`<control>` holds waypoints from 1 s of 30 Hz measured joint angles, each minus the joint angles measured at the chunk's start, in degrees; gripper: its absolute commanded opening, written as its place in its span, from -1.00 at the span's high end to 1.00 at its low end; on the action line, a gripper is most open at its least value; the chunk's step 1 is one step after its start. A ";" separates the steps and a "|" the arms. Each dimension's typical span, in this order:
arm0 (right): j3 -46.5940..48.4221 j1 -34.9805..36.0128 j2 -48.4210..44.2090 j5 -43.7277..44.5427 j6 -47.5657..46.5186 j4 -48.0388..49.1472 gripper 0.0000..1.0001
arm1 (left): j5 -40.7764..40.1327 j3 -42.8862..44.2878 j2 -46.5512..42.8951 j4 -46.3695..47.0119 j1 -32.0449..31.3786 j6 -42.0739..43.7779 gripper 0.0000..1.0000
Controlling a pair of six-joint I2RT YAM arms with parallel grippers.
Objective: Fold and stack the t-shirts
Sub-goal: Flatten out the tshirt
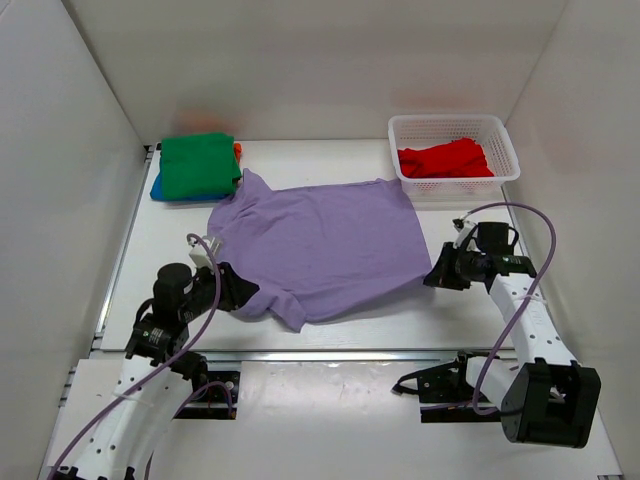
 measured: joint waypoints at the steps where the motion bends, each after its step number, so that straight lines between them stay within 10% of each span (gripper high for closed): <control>1: 0.00 -0.39 0.02 0.00 -0.11 0.00 1.00 | -0.20 0.00 0.04 -0.44 -0.04 0.00 0.23; 30: 0.66 1.38 8.72 0.66 4.26 8.57 1.00 | -10.84 -11.69 19.06 16.50 -22.27 -15.50 -0.19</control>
